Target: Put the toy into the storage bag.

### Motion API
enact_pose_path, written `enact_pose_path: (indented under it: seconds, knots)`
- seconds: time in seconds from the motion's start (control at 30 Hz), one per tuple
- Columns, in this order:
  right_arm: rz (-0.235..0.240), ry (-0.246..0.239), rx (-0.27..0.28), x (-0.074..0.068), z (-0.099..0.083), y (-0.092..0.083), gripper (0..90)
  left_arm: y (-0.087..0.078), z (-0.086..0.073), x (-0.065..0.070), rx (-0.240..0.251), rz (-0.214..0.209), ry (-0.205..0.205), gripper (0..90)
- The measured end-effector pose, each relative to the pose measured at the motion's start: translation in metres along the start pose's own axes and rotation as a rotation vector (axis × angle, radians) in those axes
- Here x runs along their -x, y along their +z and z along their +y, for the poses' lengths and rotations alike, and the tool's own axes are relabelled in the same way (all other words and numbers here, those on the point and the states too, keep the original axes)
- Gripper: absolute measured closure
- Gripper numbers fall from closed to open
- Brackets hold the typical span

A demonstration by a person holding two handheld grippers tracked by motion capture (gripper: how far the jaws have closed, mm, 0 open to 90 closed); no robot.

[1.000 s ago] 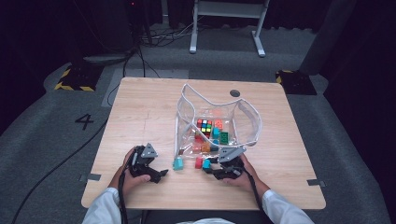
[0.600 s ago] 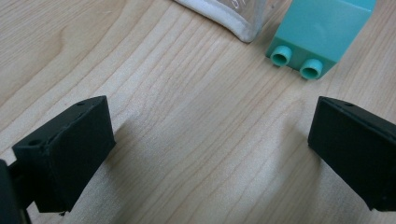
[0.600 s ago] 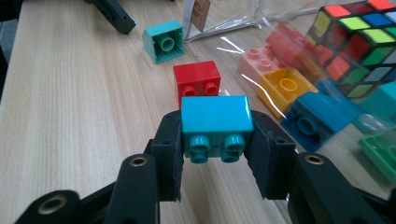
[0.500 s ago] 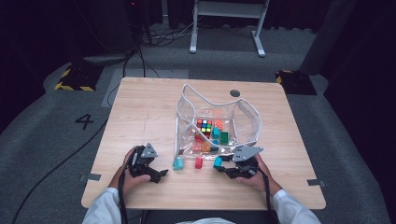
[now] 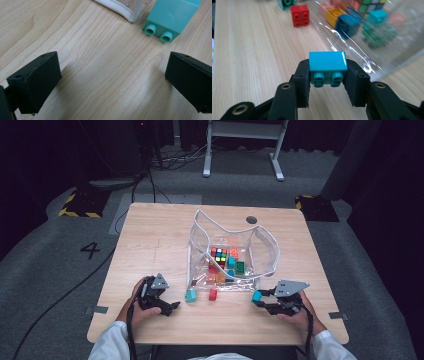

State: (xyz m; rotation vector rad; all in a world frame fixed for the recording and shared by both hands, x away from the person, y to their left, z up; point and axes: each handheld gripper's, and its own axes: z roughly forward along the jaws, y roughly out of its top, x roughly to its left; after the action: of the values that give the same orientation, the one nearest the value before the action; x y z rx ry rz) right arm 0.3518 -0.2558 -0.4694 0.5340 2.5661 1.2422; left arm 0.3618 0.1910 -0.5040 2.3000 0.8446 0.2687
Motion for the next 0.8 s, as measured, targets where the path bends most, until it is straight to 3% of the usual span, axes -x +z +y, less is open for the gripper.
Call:
enact_pose_path:
  seconds: [0.23,0.33,0.53,0.8]
  knots:
    - [-0.071,0.041,-0.015,0.015,-0.014,-0.024,58.9,0.000,0.000,0.000,0.000,0.000,0.000,0.4]
    - [-0.101,0.076,0.011,0.021,-0.018,-0.036,58.9,0.000,0.000,0.000,0.000,0.002,0.001,0.4]
    - [-0.172,0.094,0.052,0.035,-0.018,-0.055,58.9,0.000,0.000,0.000,0.000,0.002,0.001,0.4]
    - [-0.252,0.129,0.096,0.059,-0.011,-0.068,58.9,0.000,0.000,0.000,0.000,0.002,0.001,0.4]
